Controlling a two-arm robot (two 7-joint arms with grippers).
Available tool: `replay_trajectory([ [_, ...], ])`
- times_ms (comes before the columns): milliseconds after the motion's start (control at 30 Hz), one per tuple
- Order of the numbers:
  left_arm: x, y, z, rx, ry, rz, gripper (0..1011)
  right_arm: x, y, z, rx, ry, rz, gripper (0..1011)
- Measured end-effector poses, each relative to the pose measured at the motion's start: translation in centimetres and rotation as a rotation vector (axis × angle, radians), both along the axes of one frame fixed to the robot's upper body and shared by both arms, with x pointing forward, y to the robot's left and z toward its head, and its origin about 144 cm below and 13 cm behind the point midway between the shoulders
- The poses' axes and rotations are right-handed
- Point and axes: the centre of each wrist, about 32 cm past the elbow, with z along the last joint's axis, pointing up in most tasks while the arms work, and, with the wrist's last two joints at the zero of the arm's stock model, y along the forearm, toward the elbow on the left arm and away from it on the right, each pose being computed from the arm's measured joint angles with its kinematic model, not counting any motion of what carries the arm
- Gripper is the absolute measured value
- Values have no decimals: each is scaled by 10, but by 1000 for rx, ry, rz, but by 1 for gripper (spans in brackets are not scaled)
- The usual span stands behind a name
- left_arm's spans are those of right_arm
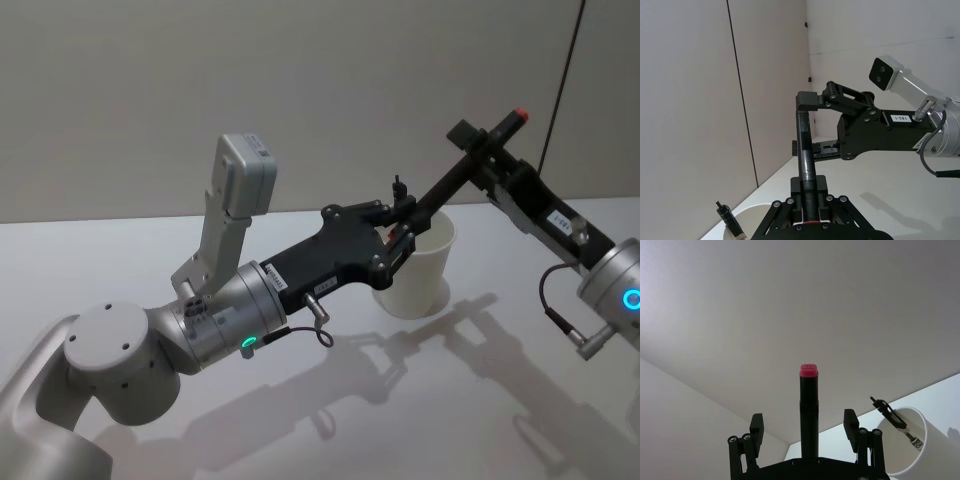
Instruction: Place the pen into the pen holder.
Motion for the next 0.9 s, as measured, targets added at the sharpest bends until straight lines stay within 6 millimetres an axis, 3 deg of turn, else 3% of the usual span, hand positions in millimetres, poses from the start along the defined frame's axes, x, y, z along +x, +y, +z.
replay_trajectory([
  [567, 0, 0, 0, 0, 0, 0, 171, 1, 6, -2, -33, -2, -34, 996],
  [900, 0, 0, 0, 0, 0, 0, 171, 2, 7, -2, -40, -2, -43, 733],
])
